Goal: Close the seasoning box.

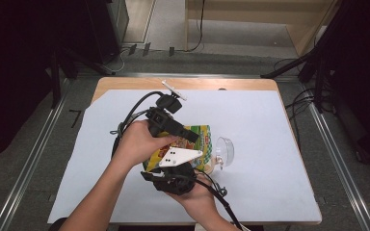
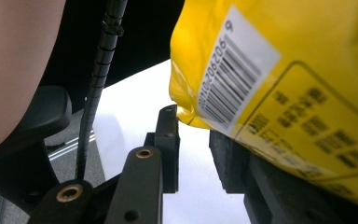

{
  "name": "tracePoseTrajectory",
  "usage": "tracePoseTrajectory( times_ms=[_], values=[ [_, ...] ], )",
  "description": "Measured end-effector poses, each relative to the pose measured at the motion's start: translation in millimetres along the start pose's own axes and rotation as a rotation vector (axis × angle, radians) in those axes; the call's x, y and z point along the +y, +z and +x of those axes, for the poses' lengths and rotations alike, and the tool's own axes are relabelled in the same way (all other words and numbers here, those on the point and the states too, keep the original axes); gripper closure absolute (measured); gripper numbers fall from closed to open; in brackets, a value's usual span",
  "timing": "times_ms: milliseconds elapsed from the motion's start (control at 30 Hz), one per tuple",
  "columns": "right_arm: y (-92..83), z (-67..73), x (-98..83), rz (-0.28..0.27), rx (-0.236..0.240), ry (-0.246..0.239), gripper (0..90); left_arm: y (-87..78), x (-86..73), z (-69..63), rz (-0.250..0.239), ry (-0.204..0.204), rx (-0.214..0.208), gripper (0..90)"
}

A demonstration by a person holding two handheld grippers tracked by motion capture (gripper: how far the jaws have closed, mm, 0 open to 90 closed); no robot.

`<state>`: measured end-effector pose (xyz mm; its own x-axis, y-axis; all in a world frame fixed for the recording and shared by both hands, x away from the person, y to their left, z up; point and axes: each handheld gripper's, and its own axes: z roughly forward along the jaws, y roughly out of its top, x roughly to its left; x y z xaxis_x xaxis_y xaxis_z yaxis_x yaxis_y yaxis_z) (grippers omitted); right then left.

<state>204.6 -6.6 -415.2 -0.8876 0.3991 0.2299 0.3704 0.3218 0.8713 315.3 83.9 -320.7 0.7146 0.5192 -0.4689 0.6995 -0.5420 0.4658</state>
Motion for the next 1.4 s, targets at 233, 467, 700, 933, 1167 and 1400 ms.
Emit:
tracePoseTrajectory(
  times_ms=[233, 467, 700, 933, 1167, 1400],
  values=[
    [-0.3, -0.3, 0.3, 0.003, 0.000, -0.002, 74.5, 0.0, 0.1, 0.3, -0.002, -0.002, 0.000, 69.4],
    [-0.4, -0.1, 1.0, 0.004, 0.000, -0.005, 74.5, -0.6, -0.2, 0.6, -0.006, -0.004, -0.002, 69.4],
    [-0.3, 0.0, 0.8, 0.005, 0.000, -0.005, 74.5, -0.2, -0.4, 0.3, -0.002, -0.003, 0.000, 69.3],
    [0.1, -0.3, 0.2, 0.005, -0.001, -0.006, 74.5, 0.4, -0.3, 0.3, 0.001, -0.002, 0.002, 69.2],
    [-0.1, 0.1, 0.3, 0.005, -0.004, -0.005, 74.4, 0.5, -0.3, 0.1, 0.002, -0.003, 0.001, 69.3],
    [0.1, -0.3, 0.1, 0.007, -0.005, -0.005, 74.5, 1.8, -0.5, 0.5, 0.005, -0.004, 0.003, 69.9]
  ],
)
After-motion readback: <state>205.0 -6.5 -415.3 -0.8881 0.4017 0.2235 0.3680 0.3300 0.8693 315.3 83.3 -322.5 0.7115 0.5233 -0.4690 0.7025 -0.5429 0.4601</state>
